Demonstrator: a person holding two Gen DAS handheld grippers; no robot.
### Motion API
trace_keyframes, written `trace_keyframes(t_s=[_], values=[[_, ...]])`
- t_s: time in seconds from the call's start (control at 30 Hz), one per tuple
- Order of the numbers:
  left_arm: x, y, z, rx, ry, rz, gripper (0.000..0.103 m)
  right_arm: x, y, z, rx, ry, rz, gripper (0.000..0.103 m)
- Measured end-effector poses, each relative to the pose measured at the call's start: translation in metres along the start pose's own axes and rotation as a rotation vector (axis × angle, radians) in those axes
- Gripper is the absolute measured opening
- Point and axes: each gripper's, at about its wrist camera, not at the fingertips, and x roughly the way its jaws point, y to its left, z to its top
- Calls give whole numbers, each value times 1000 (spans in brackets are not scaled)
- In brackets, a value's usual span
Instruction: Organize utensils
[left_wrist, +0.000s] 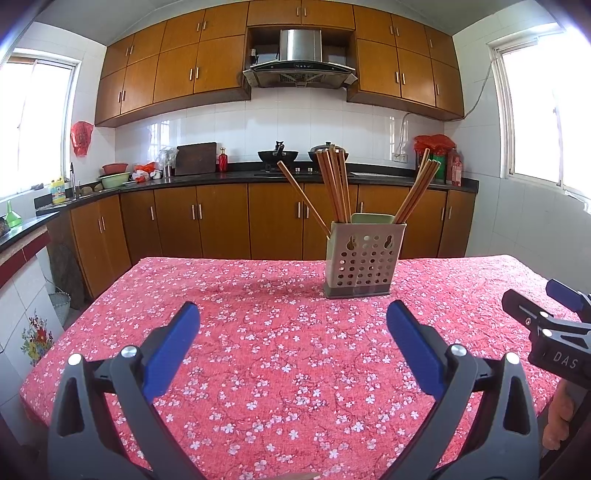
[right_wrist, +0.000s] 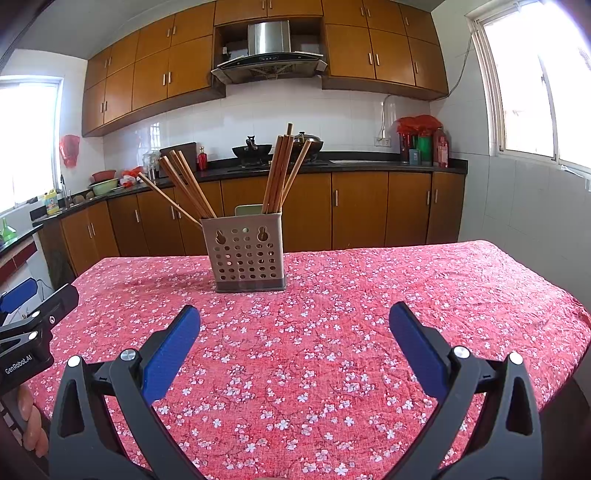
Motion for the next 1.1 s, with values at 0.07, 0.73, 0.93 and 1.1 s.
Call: trace_keyframes(t_s=[0.07,0.73,0.93,1.1], values=[[0,0,0,0,0,0,99,0,1,0,0,0,1,101],[1,-2,0,3,3,3,99,0,3,1,5,4,-4,101],[2,-2,-1,1,6,2,99,-1,2,1,6,4,-4,101],[2,-2,-1,0,5,3,99,-1,2,1,6,4,-3,101]])
